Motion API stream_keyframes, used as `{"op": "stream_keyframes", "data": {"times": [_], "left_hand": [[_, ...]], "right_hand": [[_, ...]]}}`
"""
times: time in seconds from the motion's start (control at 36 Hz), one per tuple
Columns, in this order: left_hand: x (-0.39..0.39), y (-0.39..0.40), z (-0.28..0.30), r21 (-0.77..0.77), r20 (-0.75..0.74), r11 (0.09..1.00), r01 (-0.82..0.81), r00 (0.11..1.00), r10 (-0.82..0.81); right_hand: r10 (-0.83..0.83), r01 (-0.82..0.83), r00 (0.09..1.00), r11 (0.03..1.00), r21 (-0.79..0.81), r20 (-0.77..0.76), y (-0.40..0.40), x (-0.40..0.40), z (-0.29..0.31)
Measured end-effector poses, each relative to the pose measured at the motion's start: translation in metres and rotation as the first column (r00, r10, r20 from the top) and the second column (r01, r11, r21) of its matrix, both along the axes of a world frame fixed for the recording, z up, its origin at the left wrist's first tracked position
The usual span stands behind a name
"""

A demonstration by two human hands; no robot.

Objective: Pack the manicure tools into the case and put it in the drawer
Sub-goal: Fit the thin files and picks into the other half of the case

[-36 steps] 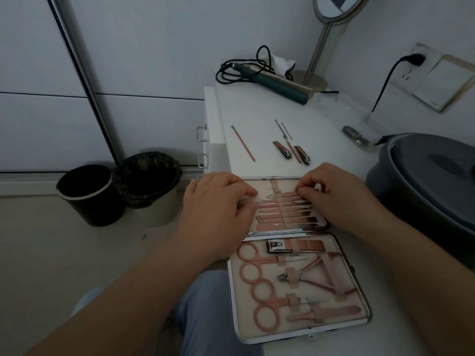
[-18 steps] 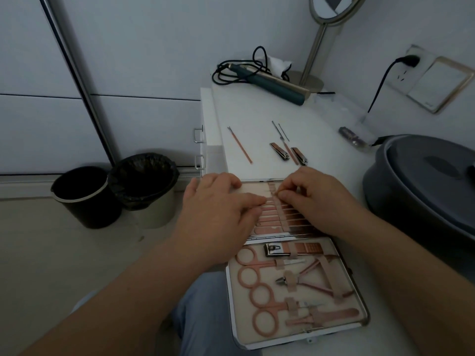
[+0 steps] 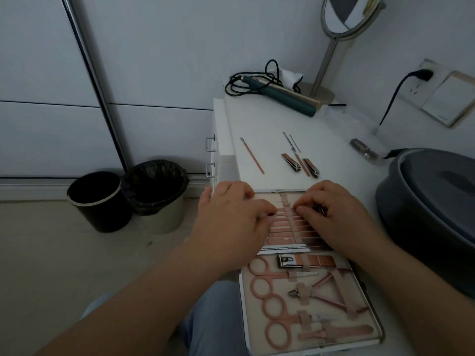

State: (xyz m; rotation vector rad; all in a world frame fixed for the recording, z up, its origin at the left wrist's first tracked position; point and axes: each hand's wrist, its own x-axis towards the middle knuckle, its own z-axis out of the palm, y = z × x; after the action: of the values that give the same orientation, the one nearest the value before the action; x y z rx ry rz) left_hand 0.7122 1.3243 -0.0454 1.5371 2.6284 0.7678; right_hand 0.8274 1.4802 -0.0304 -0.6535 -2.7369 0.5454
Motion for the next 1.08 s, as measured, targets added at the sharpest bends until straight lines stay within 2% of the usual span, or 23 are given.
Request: {"op": "stream_keyframes", "data": {"times": [0.14,0.28,0.42,0.53,0.72,1.08], "left_hand": [[-0.001,0.001,0.002,0.01,0.001,1.0,0.003,1.0,-0.003],[-0.011,-0.001,0.0,0.079,0.01,0.994,0.072,0.997,-0.073],[-0.026,-0.006,-0.006,0.169,0.139,0.974,0.15,0.975,-0.174],[-0.028,-0.007,-0.013,0.265,0.218,0.955,0.131,0.957,-0.192],[-0.025,-0.007,-0.023,0.352,0.212,0.931,0.096,0.961,-0.179],[-0.023,-0.006,-0.026,0.386,0.225,0.919,0.084,0.957,-0.182]], "right_hand": [[-0.009,0.009,1.0,1.0,-0.004,0.001,-0.001,0.0,0.0],[-0.019,0.019,1.0,1.0,0.001,0.016,-0.001,-0.01,0.006],[-0.086,0.085,0.996,0.996,0.03,0.035,0.0,-0.039,0.015],[-0.093,0.091,0.994,0.995,0.045,0.048,0.002,-0.068,0.017],[-0.17,0.144,0.967,0.979,0.144,0.19,0.007,-0.111,0.012],[-0.313,0.289,0.921,0.948,0.131,0.234,0.019,-0.122,0.013]]}}
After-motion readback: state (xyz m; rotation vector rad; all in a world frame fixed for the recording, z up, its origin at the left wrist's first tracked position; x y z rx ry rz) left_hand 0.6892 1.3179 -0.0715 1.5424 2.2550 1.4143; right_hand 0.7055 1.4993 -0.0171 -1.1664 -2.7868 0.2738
